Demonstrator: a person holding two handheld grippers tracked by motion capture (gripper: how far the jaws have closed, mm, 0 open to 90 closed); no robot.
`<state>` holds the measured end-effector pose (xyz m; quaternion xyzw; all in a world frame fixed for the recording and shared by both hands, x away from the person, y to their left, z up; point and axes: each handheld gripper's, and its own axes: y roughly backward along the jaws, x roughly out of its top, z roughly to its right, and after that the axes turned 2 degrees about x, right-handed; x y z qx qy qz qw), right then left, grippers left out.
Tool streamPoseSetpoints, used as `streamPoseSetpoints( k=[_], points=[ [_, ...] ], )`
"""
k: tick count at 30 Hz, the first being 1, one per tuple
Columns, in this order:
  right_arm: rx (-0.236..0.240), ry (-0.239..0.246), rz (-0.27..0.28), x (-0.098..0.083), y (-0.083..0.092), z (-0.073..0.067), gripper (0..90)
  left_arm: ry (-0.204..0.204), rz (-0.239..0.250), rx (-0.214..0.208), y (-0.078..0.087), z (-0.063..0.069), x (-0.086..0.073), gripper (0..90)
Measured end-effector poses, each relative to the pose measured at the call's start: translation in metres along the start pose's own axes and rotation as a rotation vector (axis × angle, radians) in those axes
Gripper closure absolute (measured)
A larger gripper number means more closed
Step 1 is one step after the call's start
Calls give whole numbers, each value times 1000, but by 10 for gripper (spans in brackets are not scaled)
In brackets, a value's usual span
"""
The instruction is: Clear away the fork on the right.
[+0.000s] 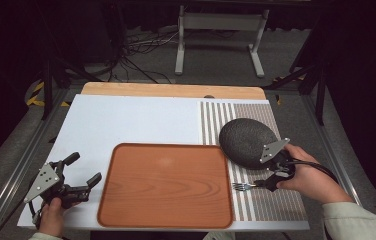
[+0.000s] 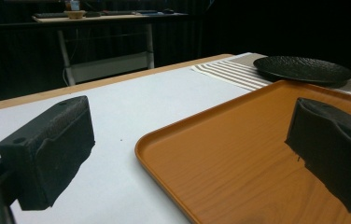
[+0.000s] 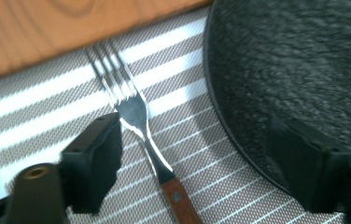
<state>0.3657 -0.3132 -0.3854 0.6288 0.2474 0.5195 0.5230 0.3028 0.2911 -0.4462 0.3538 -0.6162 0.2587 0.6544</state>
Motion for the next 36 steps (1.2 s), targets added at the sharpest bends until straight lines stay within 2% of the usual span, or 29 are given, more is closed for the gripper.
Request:
streamPoseSetpoints(
  k=[4,6,8,9,16,25,30,32,36],
  points=[
    [41,68,-66,0,-7,0,257,0,-2,0,0,0,0,17],
    [65,120,-87,1,-11,-1,292,-1,-2,-1,0,0,0,17],
    [82,144,-138,1,-13,-1,330,-1,-2,-1,0,0,0,17],
    [90,174,-163,2,-15,-1,348,-1,-2,-1,0,0,0,17],
    [128,233,-285,3,-21,1,463,0,-1,-1,0,0,0,17],
    [149,306,-402,5,-28,0,606,0,-1,-3,0,1,0,17],
    [166,336,-435,7,-32,0,678,1,1,-2,0,0,0,17],
    [157,359,-451,10,-33,-1,730,1,0,-2,0,0,0,17],
    [152,395,-466,11,-35,-3,777,1,-1,-5,0,0,0,17]
  ],
)
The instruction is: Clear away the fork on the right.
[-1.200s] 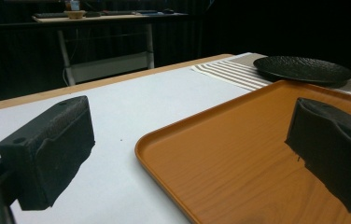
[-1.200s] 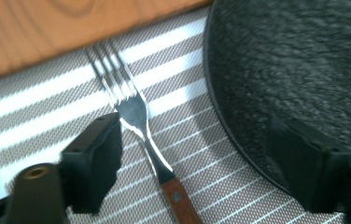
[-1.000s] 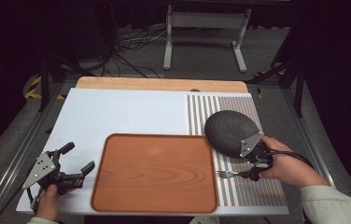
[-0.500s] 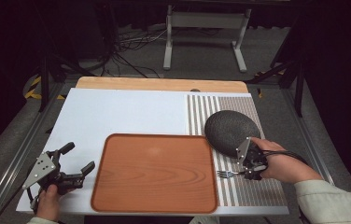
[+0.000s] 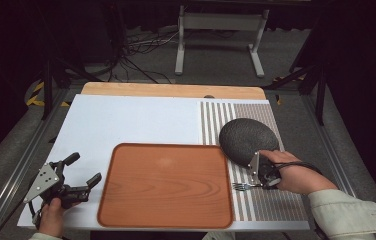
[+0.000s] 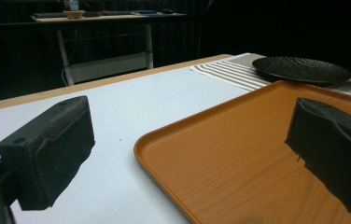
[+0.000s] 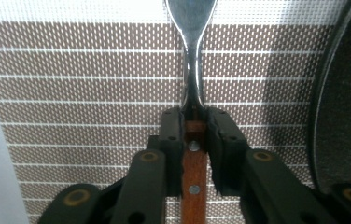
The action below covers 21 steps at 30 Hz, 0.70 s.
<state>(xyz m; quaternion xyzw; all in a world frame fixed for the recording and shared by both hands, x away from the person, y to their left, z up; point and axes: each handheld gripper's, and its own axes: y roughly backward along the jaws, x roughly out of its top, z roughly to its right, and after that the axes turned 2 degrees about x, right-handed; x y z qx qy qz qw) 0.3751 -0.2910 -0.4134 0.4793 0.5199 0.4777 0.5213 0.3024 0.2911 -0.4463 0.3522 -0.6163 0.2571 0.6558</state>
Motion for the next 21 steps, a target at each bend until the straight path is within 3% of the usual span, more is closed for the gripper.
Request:
streamPoseSetpoints(
  k=[16,21],
  points=[
    [-5,7,5,0,0,-2,784,7,3,3,0,0,0,16],
    [-30,-3,15,2,12,-5,785,7,4,4,0,0,0,16]
  ],
)
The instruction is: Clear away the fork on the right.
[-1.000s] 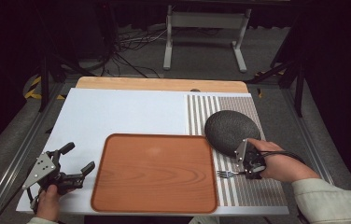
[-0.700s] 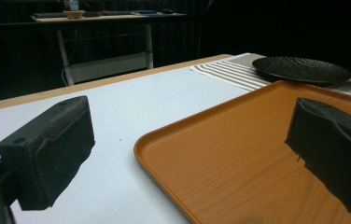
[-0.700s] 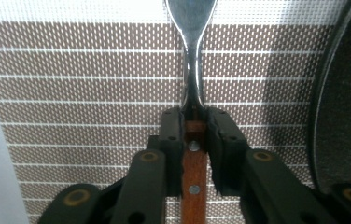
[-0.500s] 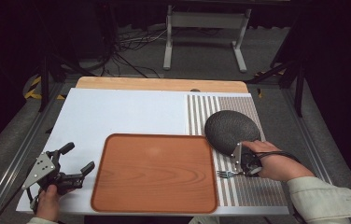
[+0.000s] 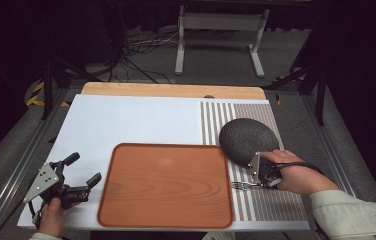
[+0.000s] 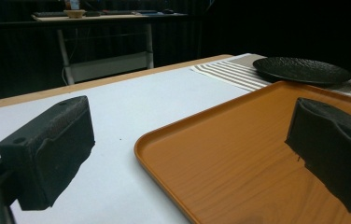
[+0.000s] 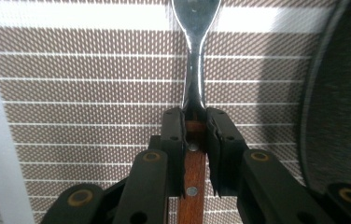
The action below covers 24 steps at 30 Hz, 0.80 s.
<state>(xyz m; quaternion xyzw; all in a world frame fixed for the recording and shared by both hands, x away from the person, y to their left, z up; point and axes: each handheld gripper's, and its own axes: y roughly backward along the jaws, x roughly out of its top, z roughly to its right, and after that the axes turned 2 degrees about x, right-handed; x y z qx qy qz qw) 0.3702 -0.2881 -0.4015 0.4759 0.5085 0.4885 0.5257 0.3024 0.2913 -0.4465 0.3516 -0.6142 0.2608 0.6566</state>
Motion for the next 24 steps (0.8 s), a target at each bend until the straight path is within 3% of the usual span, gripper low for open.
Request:
streamPoseSetpoints(
  k=[16,24],
  points=[
    [-53,-29,63,-1,31,0,785,0,5,-1,1,0,1,17],
    [-84,-28,103,8,44,1,785,-2,4,-1,1,0,1,17]
  ],
)
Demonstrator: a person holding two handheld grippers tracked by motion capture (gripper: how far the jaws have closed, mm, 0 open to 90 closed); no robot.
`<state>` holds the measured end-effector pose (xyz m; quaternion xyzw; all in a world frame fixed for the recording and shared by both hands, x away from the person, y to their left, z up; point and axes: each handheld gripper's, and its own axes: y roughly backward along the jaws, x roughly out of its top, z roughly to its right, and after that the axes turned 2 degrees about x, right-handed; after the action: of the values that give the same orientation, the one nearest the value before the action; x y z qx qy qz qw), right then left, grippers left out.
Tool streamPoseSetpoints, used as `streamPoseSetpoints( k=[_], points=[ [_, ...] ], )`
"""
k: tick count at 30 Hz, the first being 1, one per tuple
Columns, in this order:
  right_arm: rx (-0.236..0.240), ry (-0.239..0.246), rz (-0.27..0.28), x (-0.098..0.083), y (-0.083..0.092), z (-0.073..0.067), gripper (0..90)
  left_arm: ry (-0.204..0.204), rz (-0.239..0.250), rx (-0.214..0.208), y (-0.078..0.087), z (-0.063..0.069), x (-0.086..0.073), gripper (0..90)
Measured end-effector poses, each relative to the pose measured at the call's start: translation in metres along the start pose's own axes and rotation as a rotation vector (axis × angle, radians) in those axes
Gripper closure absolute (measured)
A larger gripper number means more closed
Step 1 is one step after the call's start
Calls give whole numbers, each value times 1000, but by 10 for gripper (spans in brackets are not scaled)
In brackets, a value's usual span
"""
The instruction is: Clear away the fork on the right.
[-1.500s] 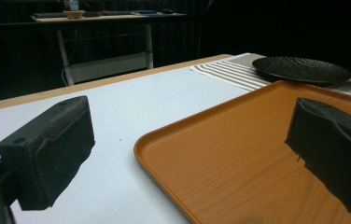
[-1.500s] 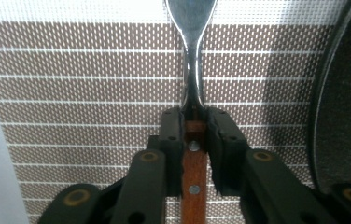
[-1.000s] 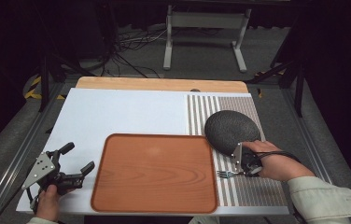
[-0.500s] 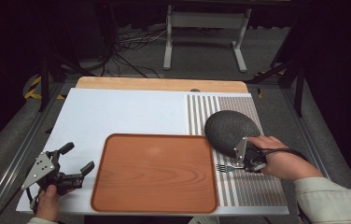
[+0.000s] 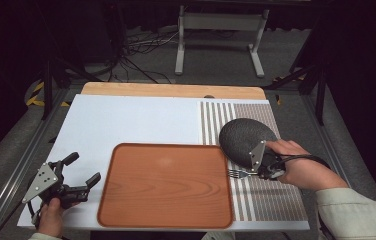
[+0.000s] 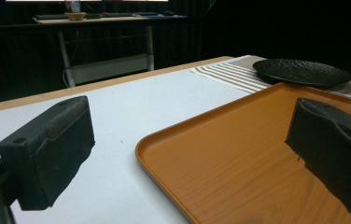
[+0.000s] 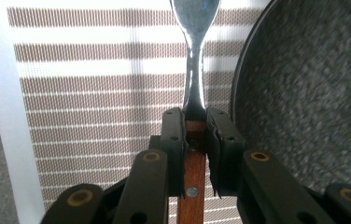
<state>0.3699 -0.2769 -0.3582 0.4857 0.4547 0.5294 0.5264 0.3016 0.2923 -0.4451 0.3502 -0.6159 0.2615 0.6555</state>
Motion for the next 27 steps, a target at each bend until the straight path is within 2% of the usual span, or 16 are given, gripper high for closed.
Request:
streamPoseSetpoints(
  k=[6,10,12,15,18,27],
  points=[
    [-2,13,22,14,5,2,785,-1,1,-1,0,0,0,17],
    [-3,4,63,28,10,4,785,-1,1,-1,0,0,0,17],
    [-4,-6,66,32,11,4,785,-2,0,-2,0,0,0,17],
    [-12,25,72,43,13,5,785,-3,0,-3,0,0,0,16],
    [-7,36,80,53,16,6,785,-2,1,-2,0,0,0,16],
    [3,-13,136,73,19,7,785,-3,2,-5,0,-1,0,16]
  ],
)
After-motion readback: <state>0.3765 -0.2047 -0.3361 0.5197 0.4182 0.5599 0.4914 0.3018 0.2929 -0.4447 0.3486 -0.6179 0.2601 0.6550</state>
